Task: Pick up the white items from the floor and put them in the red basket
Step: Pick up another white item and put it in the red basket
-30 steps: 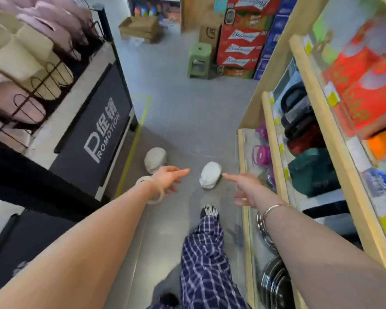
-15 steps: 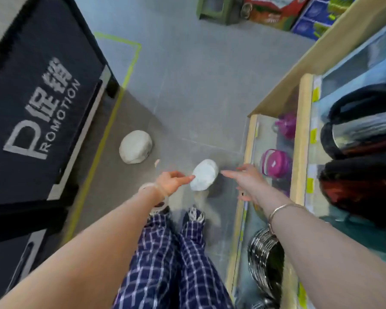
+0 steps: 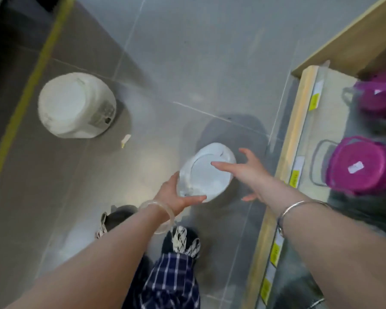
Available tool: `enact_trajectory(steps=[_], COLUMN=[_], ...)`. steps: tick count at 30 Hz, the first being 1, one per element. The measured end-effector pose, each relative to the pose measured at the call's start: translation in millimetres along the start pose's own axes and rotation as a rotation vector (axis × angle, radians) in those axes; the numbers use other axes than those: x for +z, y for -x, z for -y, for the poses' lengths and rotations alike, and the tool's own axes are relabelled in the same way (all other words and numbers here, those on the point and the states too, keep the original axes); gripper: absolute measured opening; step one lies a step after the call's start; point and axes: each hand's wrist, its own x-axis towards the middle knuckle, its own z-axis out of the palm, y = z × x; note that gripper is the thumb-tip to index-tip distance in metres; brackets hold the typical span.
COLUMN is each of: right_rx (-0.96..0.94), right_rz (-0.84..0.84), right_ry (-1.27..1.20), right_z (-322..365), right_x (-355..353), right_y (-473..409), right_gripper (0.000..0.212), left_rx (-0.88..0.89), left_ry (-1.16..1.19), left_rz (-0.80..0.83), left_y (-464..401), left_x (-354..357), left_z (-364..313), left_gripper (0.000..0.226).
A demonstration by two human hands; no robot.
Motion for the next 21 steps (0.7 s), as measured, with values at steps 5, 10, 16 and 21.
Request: enact_trajectory(steps=[5,10,16,21], right_rx=[-0.159,-0.319,-0.201,-0.186], right_rz=[0.033,0.176,0.257,0.335], right_ry=[0.138,0.366,0.219,0.317], right_z=[-12.1,-11.9,-17.4,-16.8], right_x=[25.3,23.9,28.4,55.2], right_y=[-83.7,-130.6,-125.1,-72.7], right_gripper=[0.093,0.091,0.075,0.077], left_rx=[-0.129,-0.217,-0.169,-0.218], left_ry=[0.109,0.386,0.503,0.430], left_rz=[0.042,0.133,0.006,0.035], left_y=[-68.7,-101.6,-90.4,-30.8], left_x=[16.2,27.2,34.4,2.0], left_z=[27.1,43.9,54.0,74.0], left_gripper=[0.065,0.041,0.039,0.037])
